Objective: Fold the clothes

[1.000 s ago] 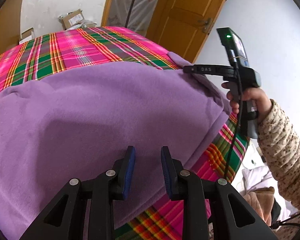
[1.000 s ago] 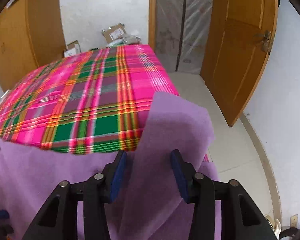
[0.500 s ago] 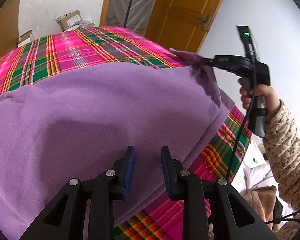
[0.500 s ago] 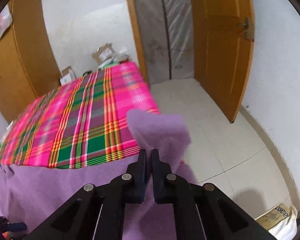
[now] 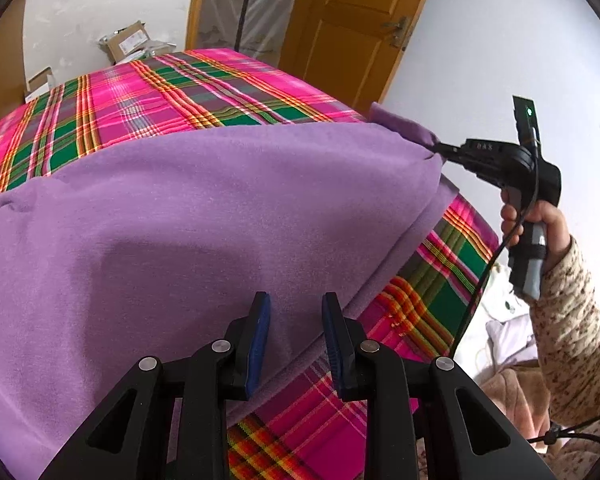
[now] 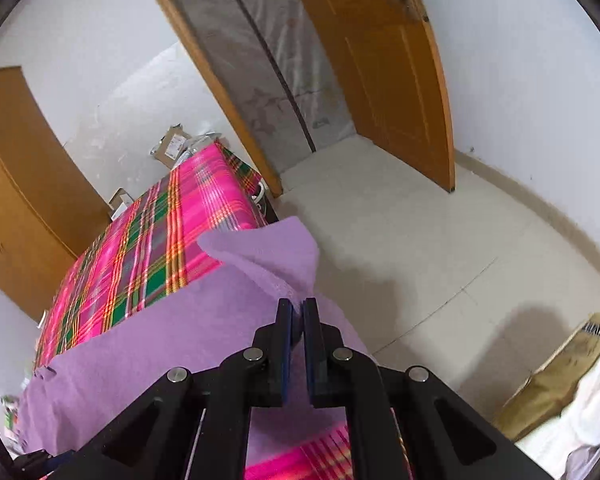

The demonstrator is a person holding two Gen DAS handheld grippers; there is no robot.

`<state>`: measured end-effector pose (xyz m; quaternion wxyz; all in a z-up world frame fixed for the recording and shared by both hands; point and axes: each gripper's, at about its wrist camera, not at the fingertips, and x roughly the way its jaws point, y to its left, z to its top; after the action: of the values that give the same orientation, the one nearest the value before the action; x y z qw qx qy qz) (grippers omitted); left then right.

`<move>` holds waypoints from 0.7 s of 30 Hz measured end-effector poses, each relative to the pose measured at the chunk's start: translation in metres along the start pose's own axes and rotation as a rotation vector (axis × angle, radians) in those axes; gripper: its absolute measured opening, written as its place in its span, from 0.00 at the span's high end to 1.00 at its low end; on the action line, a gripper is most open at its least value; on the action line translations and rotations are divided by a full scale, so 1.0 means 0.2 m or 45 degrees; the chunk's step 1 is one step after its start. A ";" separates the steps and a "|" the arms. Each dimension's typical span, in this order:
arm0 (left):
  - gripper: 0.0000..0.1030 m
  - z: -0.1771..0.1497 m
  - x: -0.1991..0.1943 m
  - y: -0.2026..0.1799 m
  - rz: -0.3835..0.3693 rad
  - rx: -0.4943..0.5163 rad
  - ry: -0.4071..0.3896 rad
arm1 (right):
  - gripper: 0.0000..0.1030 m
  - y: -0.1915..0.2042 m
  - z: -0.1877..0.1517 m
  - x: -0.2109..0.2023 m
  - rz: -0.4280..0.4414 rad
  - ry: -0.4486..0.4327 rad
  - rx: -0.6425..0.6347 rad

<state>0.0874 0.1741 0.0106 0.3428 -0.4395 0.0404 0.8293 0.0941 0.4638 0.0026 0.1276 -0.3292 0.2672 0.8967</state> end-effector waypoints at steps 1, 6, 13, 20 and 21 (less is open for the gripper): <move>0.74 0.00 0.00 0.00 0.001 0.001 0.002 | 0.95 -0.01 -0.01 0.00 0.004 0.001 0.008; 0.74 0.01 0.01 -0.03 -0.008 0.011 0.012 | 0.97 -0.10 -0.03 -0.07 0.042 -0.064 0.128; 0.74 0.03 0.04 -0.08 -0.011 0.054 0.019 | 0.98 -0.16 -0.05 -0.06 0.073 -0.035 0.172; 0.73 0.10 0.10 -0.19 -0.021 0.138 0.025 | 0.98 -0.17 -0.03 -0.12 0.154 -0.086 0.244; 0.73 0.11 0.12 -0.22 -0.020 0.164 0.030 | 0.98 -0.16 -0.02 -0.13 0.162 -0.100 0.239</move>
<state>0.0893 0.2275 0.0165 0.3764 -0.4266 0.0942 0.8170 0.1292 0.4863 0.0044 0.1111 -0.2628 0.3652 0.8861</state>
